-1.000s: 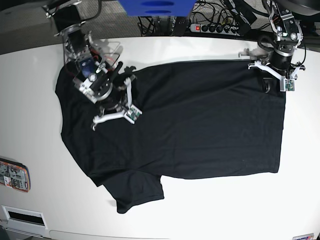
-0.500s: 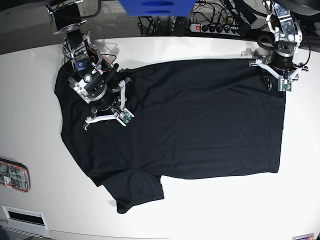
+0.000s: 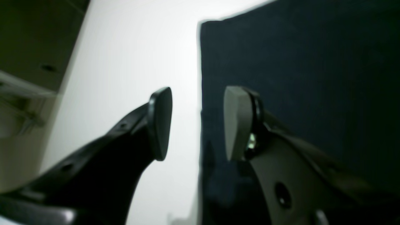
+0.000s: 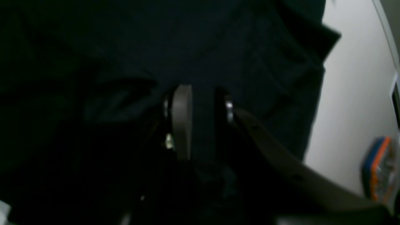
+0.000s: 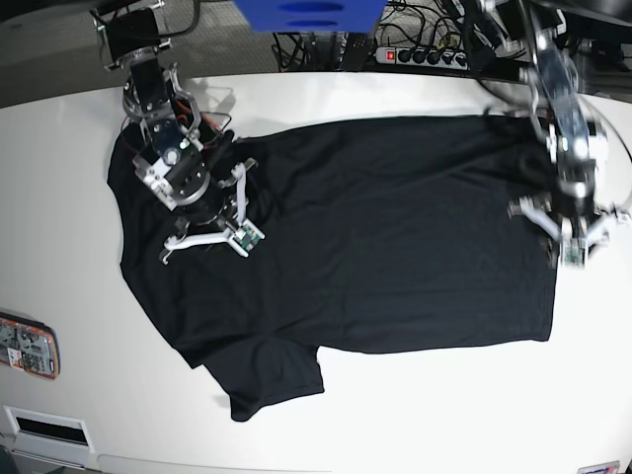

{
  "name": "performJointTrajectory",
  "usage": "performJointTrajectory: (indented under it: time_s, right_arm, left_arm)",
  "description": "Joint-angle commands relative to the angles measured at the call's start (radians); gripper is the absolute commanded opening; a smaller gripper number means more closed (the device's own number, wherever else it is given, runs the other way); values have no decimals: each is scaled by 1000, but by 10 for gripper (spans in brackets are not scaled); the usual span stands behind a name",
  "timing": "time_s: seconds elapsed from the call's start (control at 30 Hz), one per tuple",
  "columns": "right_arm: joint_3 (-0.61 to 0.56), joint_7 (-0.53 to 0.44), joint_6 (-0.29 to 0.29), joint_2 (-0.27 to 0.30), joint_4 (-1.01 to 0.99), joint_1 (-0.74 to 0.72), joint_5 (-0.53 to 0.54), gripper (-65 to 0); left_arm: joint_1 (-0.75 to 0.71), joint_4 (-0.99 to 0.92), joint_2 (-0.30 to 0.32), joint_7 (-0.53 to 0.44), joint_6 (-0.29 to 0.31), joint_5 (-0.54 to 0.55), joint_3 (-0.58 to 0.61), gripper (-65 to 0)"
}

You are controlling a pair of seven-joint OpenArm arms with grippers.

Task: Fold the T-shirt properly
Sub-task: 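Slide the left gripper along the shirt side toward the hem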

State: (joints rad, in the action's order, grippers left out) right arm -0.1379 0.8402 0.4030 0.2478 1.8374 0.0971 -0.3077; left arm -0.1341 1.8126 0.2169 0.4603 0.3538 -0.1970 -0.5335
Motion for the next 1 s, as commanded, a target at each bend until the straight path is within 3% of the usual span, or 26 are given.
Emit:
performJointTrajectory:
  time_s: [0.0,0.13,0.27,0.43,0.6,0.7,0.9,0.97]
  right_arm:
    - [1,-14,-6,2,23,-23,2,-524]
    - [8,44,99,0,43,-35,3,-523]
    - [10,46,119,-18,77,-36,3,-475]
    - [10,44,119,-29,97,-35,3,-379]
    - [7,44,119,-61,103,-33,2,-344]
    - [4,44,121,-61,104,-9,2,-345]
    - [8,43,121,-58,107,43,2,-345]
    - [8,27,121,-57,107,45,2,-345]
  left_arm:
    - [55,-1,48,2,40,-8,25,-386]
    - [207,-127,154,122,164,-38,137,-386]
    - [351,-296,175,151,172,-32,154,-386]
    - [479,-489,172,101,170,-29,154,-386]
    - [658,-811,178,-30,170,-29,152,-386]
    - [775,-1074,223,-122,170,-29,152,-386]
    - [853,-1445,266,-502,169,-40,152,-386]
    - [856,-1503,284,-567,147,-40,152,-386]
